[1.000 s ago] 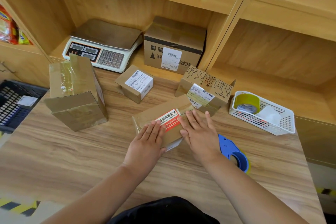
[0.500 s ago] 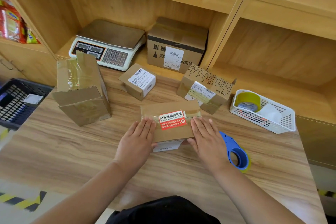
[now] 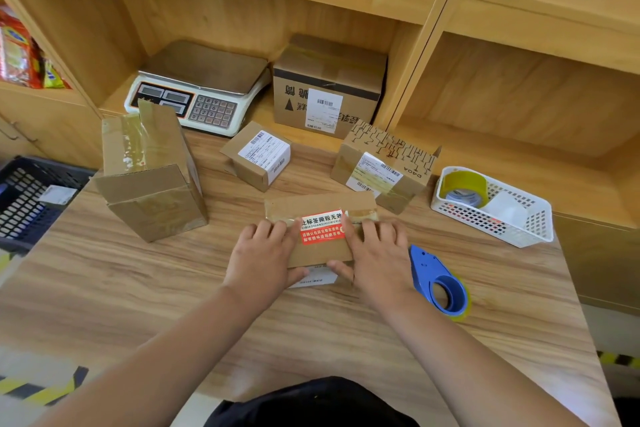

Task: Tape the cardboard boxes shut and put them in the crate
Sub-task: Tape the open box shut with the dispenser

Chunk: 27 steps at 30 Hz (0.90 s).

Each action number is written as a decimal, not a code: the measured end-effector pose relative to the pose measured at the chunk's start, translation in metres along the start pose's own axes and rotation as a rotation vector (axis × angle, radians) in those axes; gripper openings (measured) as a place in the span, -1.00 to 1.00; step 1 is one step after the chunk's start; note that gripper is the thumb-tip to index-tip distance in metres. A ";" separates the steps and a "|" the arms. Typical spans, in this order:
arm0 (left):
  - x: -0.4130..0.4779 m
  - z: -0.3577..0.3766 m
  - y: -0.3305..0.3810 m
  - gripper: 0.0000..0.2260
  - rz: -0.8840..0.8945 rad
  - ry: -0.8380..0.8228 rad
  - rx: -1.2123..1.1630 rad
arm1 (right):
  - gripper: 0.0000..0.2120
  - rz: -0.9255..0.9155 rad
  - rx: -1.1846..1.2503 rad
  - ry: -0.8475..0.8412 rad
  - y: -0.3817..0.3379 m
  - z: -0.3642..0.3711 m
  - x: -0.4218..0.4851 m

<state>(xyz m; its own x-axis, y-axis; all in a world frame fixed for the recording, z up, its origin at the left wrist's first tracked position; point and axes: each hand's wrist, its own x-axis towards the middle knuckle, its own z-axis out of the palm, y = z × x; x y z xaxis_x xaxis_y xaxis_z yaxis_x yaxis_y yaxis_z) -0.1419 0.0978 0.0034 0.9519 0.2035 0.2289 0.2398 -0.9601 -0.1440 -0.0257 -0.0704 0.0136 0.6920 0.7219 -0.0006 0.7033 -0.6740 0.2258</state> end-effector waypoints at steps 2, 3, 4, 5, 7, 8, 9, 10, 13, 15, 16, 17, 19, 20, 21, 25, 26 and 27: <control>-0.001 0.001 0.004 -0.21 -0.016 -0.018 0.026 | -0.09 0.056 0.009 -0.028 0.004 -0.001 0.000; -0.002 0.002 0.006 -0.21 -0.024 -0.023 0.030 | -0.06 0.072 0.018 -0.040 0.006 -0.001 -0.001; -0.004 0.003 0.007 -0.21 -0.032 -0.026 0.030 | -0.05 0.075 0.023 -0.051 0.007 -0.001 -0.001; -0.005 0.004 0.008 -0.21 -0.037 -0.030 0.026 | -0.05 0.075 0.022 -0.058 0.007 -0.001 -0.002; -0.009 0.003 0.011 -0.22 -0.050 -0.029 0.011 | -0.05 0.089 0.028 -0.061 0.007 -0.001 -0.004; -0.011 0.003 0.012 -0.23 -0.062 -0.026 -0.006 | -0.05 0.101 0.036 -0.055 0.006 0.001 -0.006; -0.013 0.003 0.013 -0.24 -0.075 -0.026 -0.024 | -0.05 0.115 0.042 -0.052 0.006 0.003 -0.007; -0.014 0.003 0.013 -0.24 -0.089 -0.030 -0.046 | -0.06 0.126 0.053 -0.055 0.004 0.004 -0.009; -0.016 0.003 0.016 -0.27 -0.118 -0.053 -0.108 | -0.08 0.155 0.116 -0.063 0.003 0.006 -0.014; -0.015 0.003 0.017 -0.28 -0.120 -0.068 -0.122 | -0.08 0.185 0.184 -0.088 0.003 0.004 -0.017; -0.015 0.003 0.017 -0.28 -0.122 -0.080 -0.127 | -0.09 0.194 0.241 -0.106 0.005 0.004 -0.018; -0.015 0.003 0.017 -0.27 -0.127 -0.089 -0.134 | -0.12 0.201 0.316 -0.134 0.006 0.004 -0.018; -0.014 0.003 0.019 -0.25 -0.140 -0.100 -0.146 | -0.22 0.219 0.486 -0.192 0.007 0.005 -0.019; -0.014 0.002 0.020 -0.24 -0.149 -0.106 -0.154 | -0.26 0.234 0.564 -0.202 0.007 0.005 -0.019; -0.014 0.001 0.022 -0.24 -0.160 -0.111 -0.163 | -0.28 0.257 0.625 -0.192 0.007 0.003 -0.018; -0.012 -0.002 0.026 -0.23 -0.213 -0.160 -0.202 | -0.27 0.348 0.693 -0.103 0.008 -0.010 -0.012; -0.012 -0.003 0.026 -0.25 -0.219 -0.159 -0.221 | -0.26 0.347 0.686 -0.073 0.009 -0.015 -0.009; -0.011 -0.006 0.026 -0.26 -0.220 -0.162 -0.237 | -0.25 0.338 0.676 -0.037 0.010 -0.020 -0.007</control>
<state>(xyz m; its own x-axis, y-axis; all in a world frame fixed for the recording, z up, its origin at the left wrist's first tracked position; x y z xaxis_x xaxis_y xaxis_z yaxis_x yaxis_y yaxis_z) -0.1476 0.0695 0.0027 0.9050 0.4195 0.0709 0.4094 -0.9040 0.1230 -0.0267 -0.0786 0.0352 0.8844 0.4610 -0.0731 0.3898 -0.8157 -0.4274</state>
